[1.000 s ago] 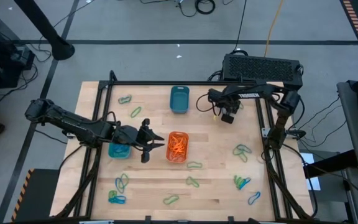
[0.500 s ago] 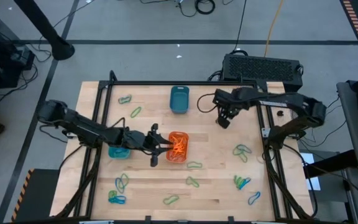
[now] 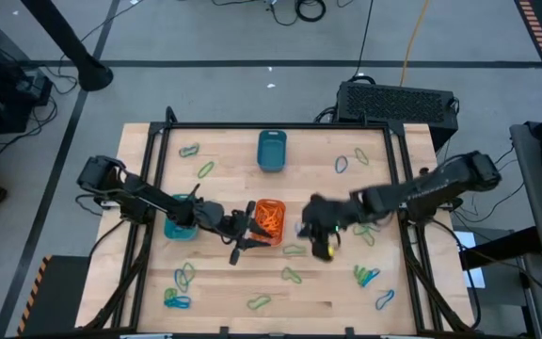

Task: Sort rubber bands into baskets
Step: Put the blue rubber band into the green bin

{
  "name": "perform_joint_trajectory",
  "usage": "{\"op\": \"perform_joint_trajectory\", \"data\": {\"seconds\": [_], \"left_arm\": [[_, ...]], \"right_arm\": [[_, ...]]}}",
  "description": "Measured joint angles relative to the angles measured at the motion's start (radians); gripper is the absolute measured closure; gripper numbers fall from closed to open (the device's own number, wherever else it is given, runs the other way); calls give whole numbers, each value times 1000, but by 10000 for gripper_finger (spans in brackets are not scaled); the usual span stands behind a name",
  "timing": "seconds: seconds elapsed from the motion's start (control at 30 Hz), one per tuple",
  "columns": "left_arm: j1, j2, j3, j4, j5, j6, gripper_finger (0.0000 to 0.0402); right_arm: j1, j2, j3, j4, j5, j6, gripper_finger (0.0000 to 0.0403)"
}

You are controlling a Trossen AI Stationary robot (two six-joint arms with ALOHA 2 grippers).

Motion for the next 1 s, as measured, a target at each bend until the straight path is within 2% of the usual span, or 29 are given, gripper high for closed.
{"op": "perform_joint_trajectory", "data": {"seconds": [0.13, 0.3, 0.47, 0.63, 1.0], "left_arm": [[0, 1, 0, 32, 0, 10, 294], [-9, 0, 0, 38, 3, 43, 294], [-29, 0, 0, 43, 75, 81, 294], [-36, 0, 0, 52, 78, 127, 294], [-34, 0, 0, 50, 78, 128, 294]], "right_arm": [[121, 63, 0, 204, 7, -59, 403], [182, 156, 0, 380, 7, -94, 403], [176, 209, 0, 462, 6, -123, 403], [140, 229, 0, 502, 2, -145, 402], [73, 232, 0, 554, -54, -157, 402]]}}
